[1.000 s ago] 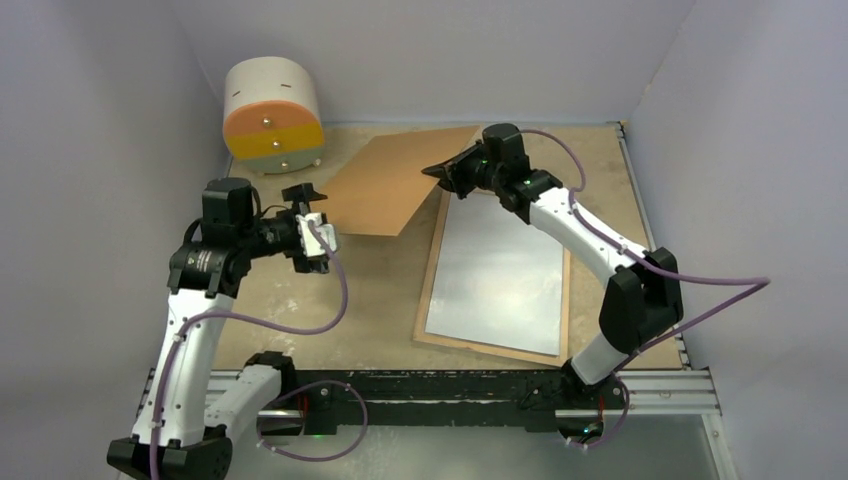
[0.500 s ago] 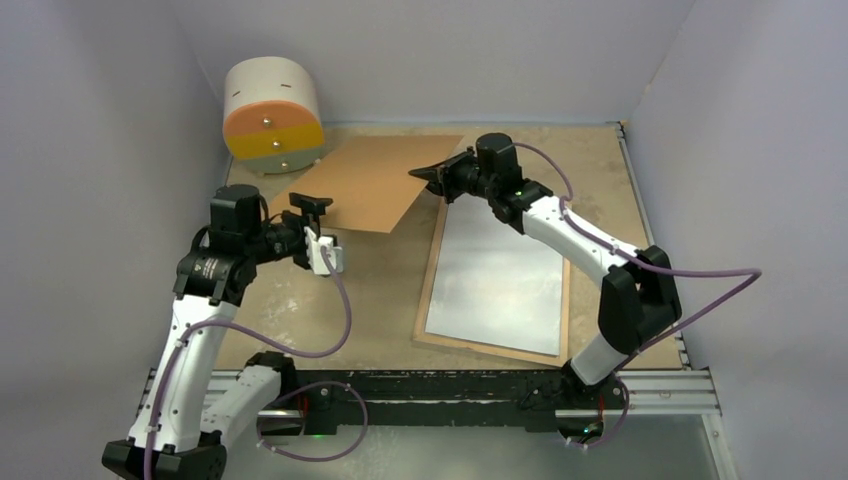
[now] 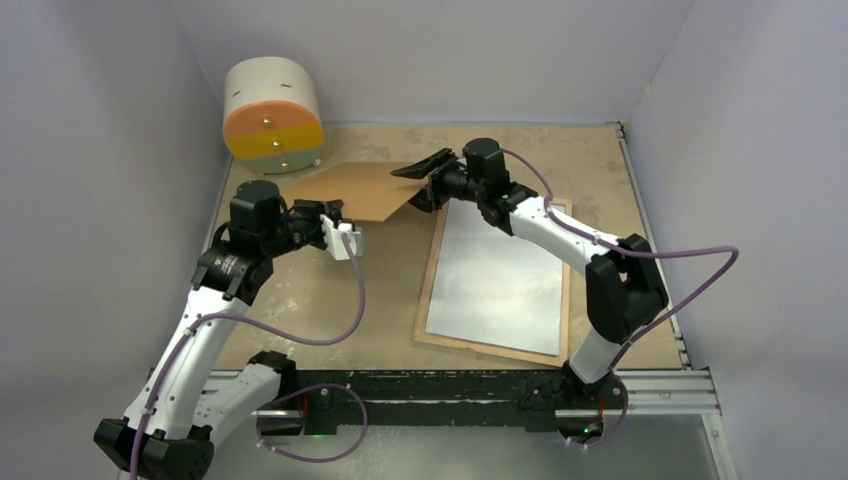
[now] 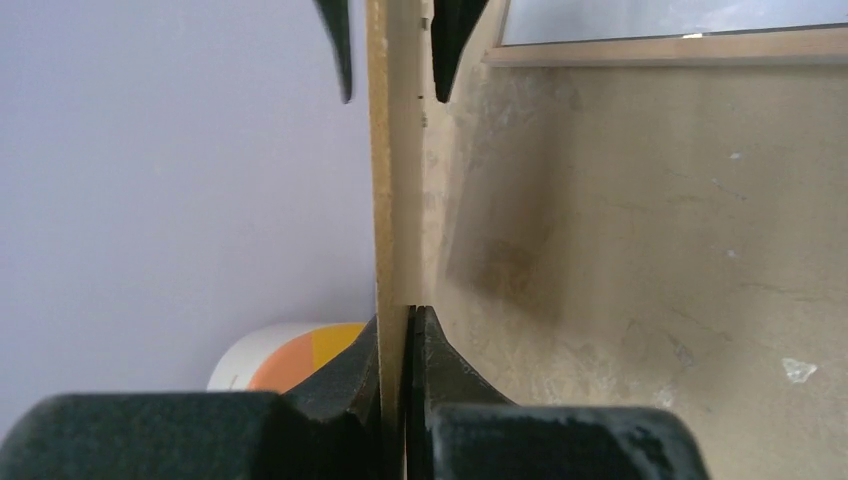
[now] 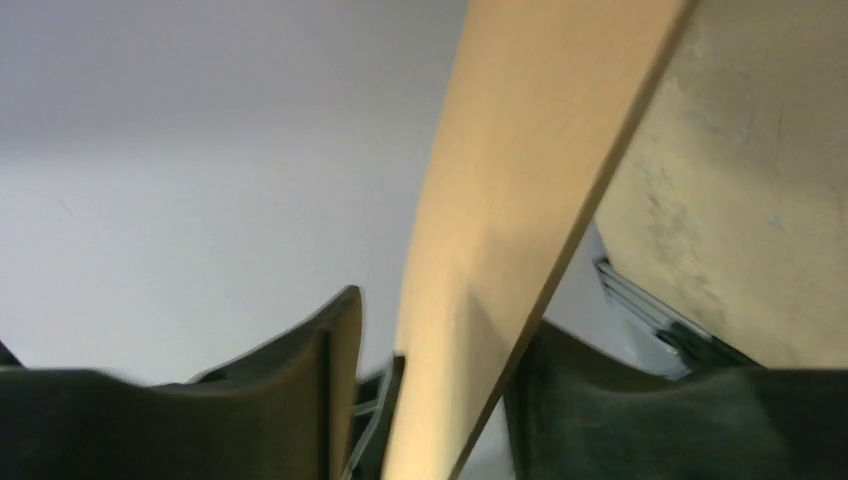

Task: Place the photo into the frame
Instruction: Turn over the photo frame item at the center of the board.

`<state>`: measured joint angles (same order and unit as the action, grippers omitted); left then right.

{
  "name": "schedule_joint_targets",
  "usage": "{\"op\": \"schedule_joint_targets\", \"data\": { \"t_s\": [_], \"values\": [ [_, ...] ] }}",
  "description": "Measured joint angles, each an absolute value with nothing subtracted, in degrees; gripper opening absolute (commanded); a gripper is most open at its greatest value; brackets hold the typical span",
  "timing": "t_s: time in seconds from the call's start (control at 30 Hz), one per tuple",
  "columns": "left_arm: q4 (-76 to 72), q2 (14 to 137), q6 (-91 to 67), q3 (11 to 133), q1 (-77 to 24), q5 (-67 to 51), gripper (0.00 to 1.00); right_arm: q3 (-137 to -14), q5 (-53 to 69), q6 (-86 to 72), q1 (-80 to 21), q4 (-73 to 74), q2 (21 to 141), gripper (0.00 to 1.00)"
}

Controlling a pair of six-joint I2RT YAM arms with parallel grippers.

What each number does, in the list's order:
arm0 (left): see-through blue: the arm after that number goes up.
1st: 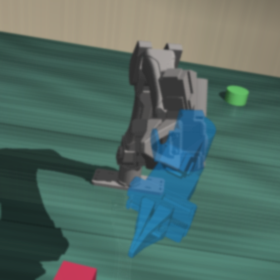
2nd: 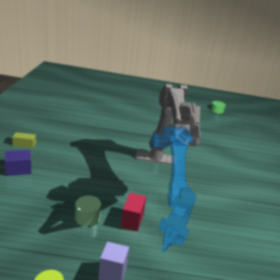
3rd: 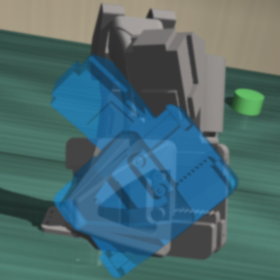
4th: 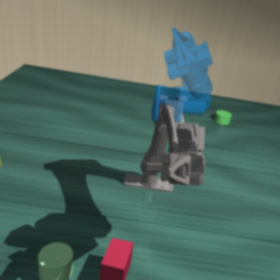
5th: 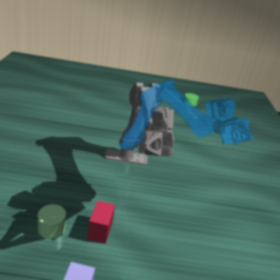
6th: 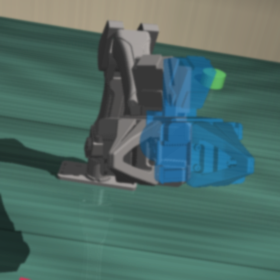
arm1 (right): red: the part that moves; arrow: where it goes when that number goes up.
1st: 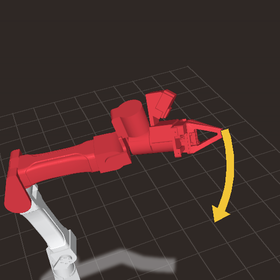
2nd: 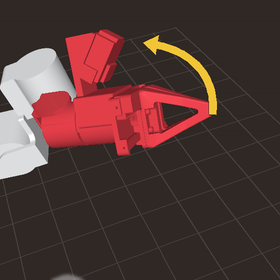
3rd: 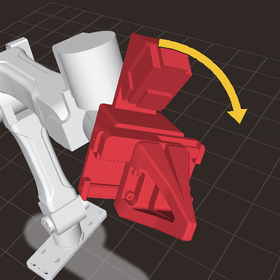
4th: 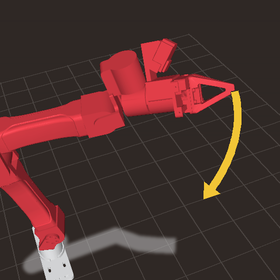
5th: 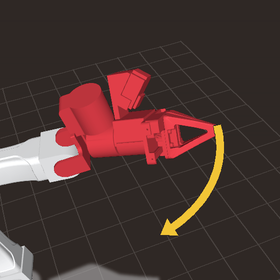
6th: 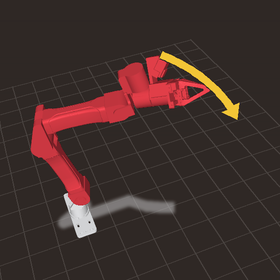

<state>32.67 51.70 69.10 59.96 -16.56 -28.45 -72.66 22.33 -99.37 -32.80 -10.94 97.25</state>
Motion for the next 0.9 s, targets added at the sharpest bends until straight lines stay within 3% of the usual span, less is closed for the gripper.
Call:
{"op": "schedule_joint_targets", "data": {
  "t_s": [0.07, 0.2, 0.33, 0.53, 0.73, 0.9],
  "values": [
    [31.09, 51.51, 68.55, 58.13, -17.08, -27.97, 0.0, -72.36, 26.55, -97.95, -32.36, -12.51, 97.34, 0.8],
    [29.52, 53.43, 66.96, 57.8, -17.39, -27.68, 0.0, -70.04, 36.91, -90.94, -30.57, -16.62, 97.12, 0.98],
    [29.95, 57.28, 65.25, 61.1, -17.39, -27.55, 0.0, -69.6, 46.87, -75.94, -27.29, -12.01, 96.07, 0.99],
    [36.4, 61.25, 64.38, 70.04, -18.13, -30.63, 0.0, -82.5, 42.59, -36.49, -24.6, 12.43, 88.01, 0.99],
    [40.97, 60.97, 67.13, 74.37, -17.76, -31.7, 0.0, -72.84, 37.1, -8.91, -24.93, 9.72, 66.13, 0.99],
    [46.26, 60.97, 68.45, 75.46, -17.76, -32.99, 0.0, -69.43, 39.46, 4.69, -25.19, 6.11, 62.48, 0.99]
  ]
}}
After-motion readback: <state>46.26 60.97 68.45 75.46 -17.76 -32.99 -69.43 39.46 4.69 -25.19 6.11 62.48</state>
